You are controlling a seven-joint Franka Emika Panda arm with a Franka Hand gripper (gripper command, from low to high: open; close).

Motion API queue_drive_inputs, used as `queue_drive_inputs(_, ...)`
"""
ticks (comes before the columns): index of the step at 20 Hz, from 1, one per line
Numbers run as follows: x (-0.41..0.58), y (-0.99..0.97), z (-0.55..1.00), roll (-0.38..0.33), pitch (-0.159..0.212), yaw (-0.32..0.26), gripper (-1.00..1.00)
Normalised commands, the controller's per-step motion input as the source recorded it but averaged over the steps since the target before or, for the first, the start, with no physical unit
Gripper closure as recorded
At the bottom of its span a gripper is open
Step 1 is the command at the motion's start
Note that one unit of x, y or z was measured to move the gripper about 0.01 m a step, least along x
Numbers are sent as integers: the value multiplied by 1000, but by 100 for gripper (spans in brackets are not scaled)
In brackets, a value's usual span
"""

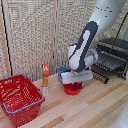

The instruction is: Extend the gripper towards the oven tray handle. Grasp the handle and carefully pull the tray out of the oven. Move the gripper above the red bowl. Grab the red bowl gently. Lift the bowl and place it onto the oven tray.

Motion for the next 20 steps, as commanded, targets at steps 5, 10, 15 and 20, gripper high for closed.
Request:
queue_drive_inputs(5,0,-13,97,46,-104,-39,100)
queue_drive_inputs(10,17,-62,297,66,-75,-85,100)
queue_drive_inputs(15,194,2,674,10,-2,-128,100)
queue_drive_inputs(20,435,105,903,-4,0,-141,100)
